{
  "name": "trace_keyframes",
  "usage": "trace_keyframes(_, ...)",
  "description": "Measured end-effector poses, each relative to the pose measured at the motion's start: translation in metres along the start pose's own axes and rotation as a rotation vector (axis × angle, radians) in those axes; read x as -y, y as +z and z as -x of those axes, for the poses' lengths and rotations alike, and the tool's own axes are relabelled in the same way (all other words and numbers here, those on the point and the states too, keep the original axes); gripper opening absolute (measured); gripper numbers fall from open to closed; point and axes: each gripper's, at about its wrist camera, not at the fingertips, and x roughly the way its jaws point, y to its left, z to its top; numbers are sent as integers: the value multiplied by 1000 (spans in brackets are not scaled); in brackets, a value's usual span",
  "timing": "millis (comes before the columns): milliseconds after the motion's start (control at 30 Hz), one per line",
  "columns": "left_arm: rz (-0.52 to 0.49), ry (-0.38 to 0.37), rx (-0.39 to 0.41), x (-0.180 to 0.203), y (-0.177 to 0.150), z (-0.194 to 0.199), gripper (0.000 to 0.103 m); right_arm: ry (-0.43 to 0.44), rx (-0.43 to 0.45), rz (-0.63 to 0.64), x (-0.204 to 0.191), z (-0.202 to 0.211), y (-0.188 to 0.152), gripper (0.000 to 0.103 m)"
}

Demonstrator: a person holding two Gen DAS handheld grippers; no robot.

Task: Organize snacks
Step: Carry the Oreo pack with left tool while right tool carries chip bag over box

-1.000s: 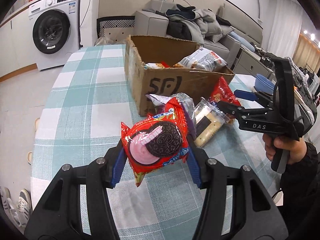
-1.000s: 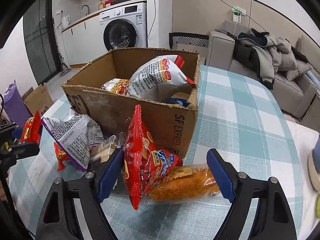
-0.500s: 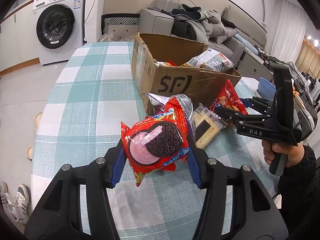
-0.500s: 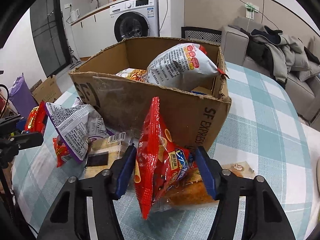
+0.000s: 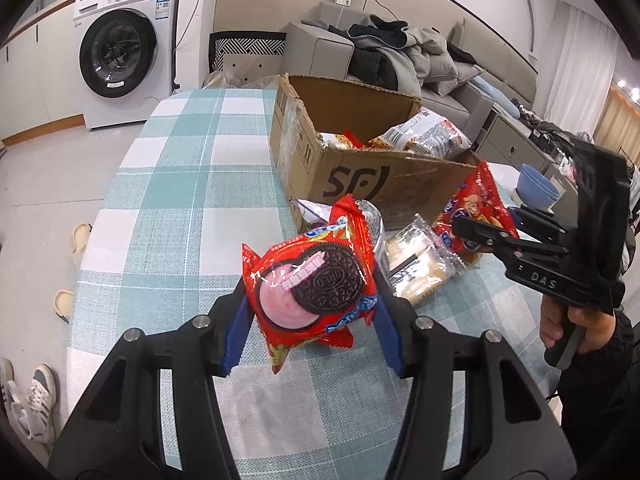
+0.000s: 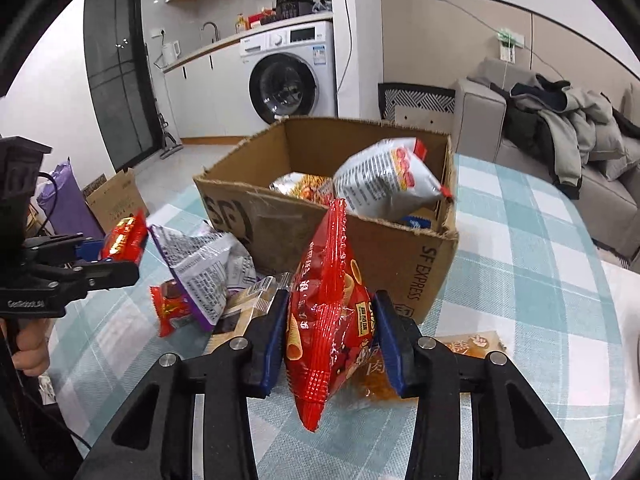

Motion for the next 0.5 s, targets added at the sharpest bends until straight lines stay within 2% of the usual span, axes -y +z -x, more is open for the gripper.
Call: trace_keyframes(500, 0, 32, 67, 8, 7, 16, 51, -1, 99, 10, 0, 43, 8, 42)
